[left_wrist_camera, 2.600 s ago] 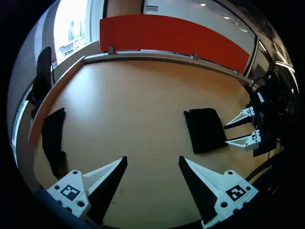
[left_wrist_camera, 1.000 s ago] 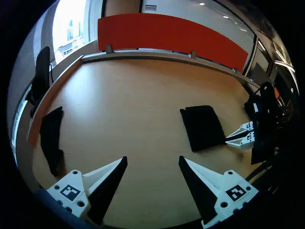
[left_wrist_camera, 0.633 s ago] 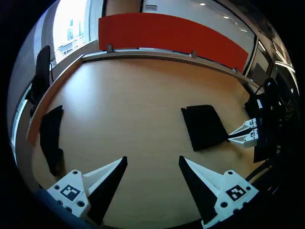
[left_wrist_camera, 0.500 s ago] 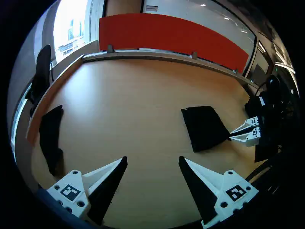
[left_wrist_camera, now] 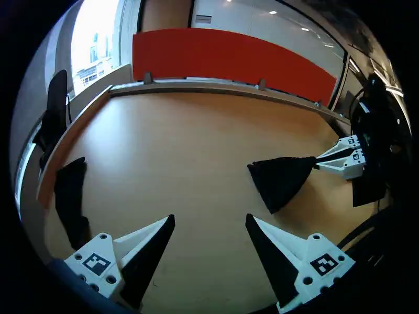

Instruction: Fold towel

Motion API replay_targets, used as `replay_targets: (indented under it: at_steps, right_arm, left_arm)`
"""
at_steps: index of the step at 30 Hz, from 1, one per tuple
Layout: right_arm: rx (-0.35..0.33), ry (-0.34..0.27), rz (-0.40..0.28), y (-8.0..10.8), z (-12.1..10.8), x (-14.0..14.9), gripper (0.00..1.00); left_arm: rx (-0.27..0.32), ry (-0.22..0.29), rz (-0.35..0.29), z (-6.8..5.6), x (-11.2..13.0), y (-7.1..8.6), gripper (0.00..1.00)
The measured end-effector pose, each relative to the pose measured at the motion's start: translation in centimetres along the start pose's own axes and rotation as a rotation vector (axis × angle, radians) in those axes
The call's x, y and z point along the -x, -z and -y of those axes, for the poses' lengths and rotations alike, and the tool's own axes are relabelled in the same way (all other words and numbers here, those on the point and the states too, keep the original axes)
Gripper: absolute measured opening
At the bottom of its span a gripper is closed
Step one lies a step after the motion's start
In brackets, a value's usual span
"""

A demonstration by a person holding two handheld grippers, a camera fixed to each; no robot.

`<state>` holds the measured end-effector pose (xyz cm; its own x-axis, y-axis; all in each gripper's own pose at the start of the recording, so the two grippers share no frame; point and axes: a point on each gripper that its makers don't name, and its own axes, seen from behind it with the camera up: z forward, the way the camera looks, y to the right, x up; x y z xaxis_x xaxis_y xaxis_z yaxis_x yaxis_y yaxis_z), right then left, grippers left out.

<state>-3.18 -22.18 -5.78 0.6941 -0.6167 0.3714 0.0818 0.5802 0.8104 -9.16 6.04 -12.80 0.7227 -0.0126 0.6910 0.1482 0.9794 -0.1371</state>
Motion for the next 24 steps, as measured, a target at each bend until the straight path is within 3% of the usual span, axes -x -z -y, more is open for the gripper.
replay_targets:
  at_steps: [8,14,24]
  right_arm:
    - [0.031,0.053,-0.089,1.7,-1.8,-6.1,0.05]
    - [0.068,0.060,-0.145,3.6,-3.8,-9.6,0.05]
    - [0.133,0.031,-0.163,5.8,-7.5,-10.5,0.05]
  left_arm:
    - [0.010,-0.010,-0.036,-0.1,-1.7,0.5,1.00]
    - [0.021,-0.021,-0.052,-0.4,-2.5,0.7,1.00]
    - [0.037,-0.036,-0.069,-1.3,-3.5,0.6,1.00]
